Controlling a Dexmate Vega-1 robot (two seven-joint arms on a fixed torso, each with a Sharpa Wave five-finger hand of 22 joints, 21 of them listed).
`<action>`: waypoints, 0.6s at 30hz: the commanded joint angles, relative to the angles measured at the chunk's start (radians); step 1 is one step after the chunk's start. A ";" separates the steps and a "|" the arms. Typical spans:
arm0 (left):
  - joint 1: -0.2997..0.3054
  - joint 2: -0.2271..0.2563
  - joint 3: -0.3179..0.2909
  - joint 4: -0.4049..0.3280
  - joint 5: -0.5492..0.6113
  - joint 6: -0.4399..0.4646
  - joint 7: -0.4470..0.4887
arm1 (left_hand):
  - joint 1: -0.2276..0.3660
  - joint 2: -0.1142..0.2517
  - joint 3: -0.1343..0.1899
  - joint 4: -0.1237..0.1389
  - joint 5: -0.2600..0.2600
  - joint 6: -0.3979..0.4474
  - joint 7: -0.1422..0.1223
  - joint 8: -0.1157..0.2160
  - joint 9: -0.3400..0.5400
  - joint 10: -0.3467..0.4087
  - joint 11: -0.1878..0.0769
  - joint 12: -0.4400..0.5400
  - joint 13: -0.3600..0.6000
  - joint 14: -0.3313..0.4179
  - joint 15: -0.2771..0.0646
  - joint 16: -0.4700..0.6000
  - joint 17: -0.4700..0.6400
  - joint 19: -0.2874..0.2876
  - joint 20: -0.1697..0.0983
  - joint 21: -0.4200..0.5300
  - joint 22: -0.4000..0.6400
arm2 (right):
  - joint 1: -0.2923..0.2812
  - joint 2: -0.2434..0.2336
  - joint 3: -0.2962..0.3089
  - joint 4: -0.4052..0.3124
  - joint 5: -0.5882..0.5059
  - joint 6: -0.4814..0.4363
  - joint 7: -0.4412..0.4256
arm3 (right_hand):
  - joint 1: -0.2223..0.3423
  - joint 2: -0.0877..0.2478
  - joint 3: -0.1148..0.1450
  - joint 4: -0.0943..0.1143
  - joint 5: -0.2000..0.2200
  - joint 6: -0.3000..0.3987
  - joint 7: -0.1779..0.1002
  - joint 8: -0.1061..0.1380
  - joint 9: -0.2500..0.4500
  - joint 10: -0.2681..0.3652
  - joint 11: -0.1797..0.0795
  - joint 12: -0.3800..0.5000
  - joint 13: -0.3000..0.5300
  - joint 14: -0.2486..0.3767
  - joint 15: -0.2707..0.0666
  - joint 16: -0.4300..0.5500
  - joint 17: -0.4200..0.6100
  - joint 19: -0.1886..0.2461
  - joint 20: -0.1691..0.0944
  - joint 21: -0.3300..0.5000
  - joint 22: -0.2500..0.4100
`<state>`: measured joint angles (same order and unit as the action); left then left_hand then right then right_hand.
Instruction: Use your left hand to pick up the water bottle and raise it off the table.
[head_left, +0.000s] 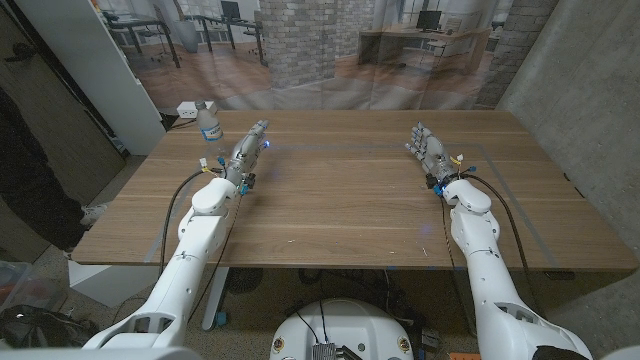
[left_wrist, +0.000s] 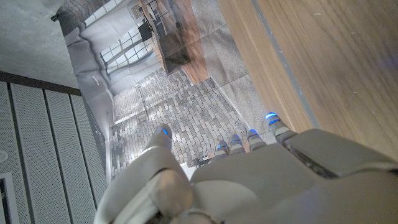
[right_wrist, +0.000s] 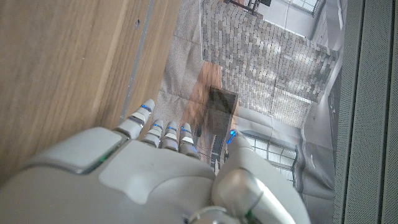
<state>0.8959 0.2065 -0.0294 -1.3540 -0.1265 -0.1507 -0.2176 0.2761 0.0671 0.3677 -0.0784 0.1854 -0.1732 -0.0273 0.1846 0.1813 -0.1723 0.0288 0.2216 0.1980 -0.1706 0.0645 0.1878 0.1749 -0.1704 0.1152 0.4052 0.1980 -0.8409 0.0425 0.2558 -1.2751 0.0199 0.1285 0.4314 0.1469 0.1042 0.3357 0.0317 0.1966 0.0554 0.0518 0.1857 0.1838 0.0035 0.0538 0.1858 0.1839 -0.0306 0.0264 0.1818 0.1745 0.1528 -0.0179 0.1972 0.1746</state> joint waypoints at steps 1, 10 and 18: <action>0.018 0.003 -0.008 -0.071 0.161 0.029 0.070 | 0.006 -0.026 -0.004 -0.016 -0.002 -0.136 -0.001 -0.003 0.002 -0.071 -0.004 -0.007 0.006 -0.046 0.010 -0.001 0.006 -0.045 0.027 -0.005 0.002 | 0.024 0.040 0.047 0.024 -0.050 0.004 0.038 | 0.005 -0.001 0.007 -0.001 0.007 -0.002 0.011 0.006 0.003 -0.001 0.005 0.006 0.001 -0.007 -0.002 0.005 0.005 0.007 0.000 0.004 0.003; 0.021 0.003 -0.007 -0.102 0.244 0.032 0.111 | 0.011 -0.043 -0.011 -0.028 -0.001 -0.137 0.005 0.002 0.003 -0.063 -0.002 -0.002 0.008 -0.034 0.026 0.004 0.007 -0.033 0.044 -0.003 0.003 | 0.039 0.050 0.062 0.048 -0.064 0.010 0.050 | 0.004 -0.001 0.006 -0.001 0.007 -0.002 0.012 0.006 0.003 -0.001 0.004 0.006 0.001 -0.007 -0.002 0.005 0.005 0.006 0.001 0.004 0.003; 0.009 -0.003 -0.015 -0.089 0.268 -0.006 0.122 | 0.027 -0.048 -0.009 -0.043 0.001 -0.104 0.012 0.017 0.004 -0.045 -0.002 0.007 0.010 -0.015 0.042 0.011 0.008 -0.024 0.058 -0.002 0.004 | 0.047 0.054 0.072 0.059 -0.070 0.015 0.057 | 0.003 -0.002 0.006 -0.001 0.007 -0.002 0.011 0.006 0.003 -0.001 0.004 0.006 0.002 -0.007 -0.002 0.005 0.005 0.006 0.001 0.004 0.003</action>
<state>0.9126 0.2086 -0.0369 -1.4363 0.0803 -0.1251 -0.1242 0.2940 0.0250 0.3571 -0.1133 0.1835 -0.1694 -0.0234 0.1963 0.1841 -0.1724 0.0287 0.2227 0.2027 -0.1688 0.0983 0.1930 0.1795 -0.1739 0.1646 0.4023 0.1979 -0.8072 0.0849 0.3099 -1.2338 -0.0358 0.1365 0.4751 0.1469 0.1042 0.3357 0.0317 0.1966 0.0554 0.0518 0.1857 0.1838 0.0034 0.0536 0.1858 0.1838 -0.0305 0.0264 0.1817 0.1744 0.1528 -0.0179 0.1972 0.1745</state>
